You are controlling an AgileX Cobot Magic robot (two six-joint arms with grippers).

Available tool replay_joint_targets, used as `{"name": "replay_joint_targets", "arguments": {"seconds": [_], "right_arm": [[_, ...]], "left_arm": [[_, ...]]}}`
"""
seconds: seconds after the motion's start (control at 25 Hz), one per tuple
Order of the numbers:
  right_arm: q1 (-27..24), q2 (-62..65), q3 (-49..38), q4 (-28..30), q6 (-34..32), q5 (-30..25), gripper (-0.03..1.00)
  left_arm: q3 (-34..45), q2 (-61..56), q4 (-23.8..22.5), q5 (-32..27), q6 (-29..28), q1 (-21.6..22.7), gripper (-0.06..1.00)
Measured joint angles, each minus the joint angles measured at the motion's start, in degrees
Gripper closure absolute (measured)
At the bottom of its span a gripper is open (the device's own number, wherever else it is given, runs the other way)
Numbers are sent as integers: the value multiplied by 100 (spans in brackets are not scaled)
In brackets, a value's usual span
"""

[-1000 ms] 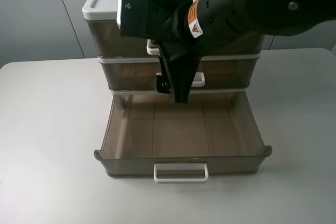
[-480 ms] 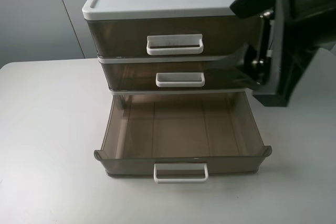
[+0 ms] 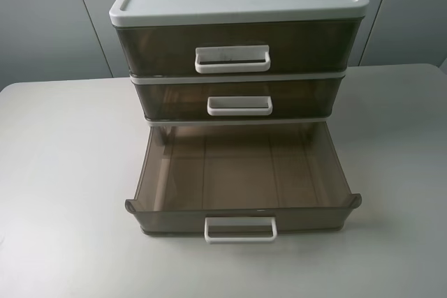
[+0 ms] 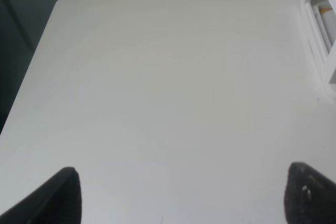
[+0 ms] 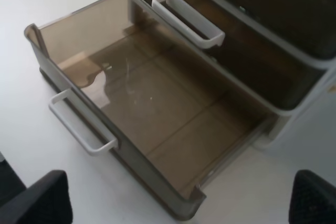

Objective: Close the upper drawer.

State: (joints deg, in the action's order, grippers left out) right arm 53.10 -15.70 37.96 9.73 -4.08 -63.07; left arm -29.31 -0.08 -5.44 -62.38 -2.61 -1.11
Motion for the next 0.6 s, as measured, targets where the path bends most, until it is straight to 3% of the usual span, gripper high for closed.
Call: {"name": "replay_joint_targets", "arguments": {"seconds": [0.28, 0.6], "right_arm": [[0, 1486, -430, -452, -62, -398, 34], [10, 1552, -630, -608, -206, -687, 34]], "left_arm": [[0, 0, 0, 0, -12, 0, 20], [0, 0, 0, 0, -12, 0, 20]]}}
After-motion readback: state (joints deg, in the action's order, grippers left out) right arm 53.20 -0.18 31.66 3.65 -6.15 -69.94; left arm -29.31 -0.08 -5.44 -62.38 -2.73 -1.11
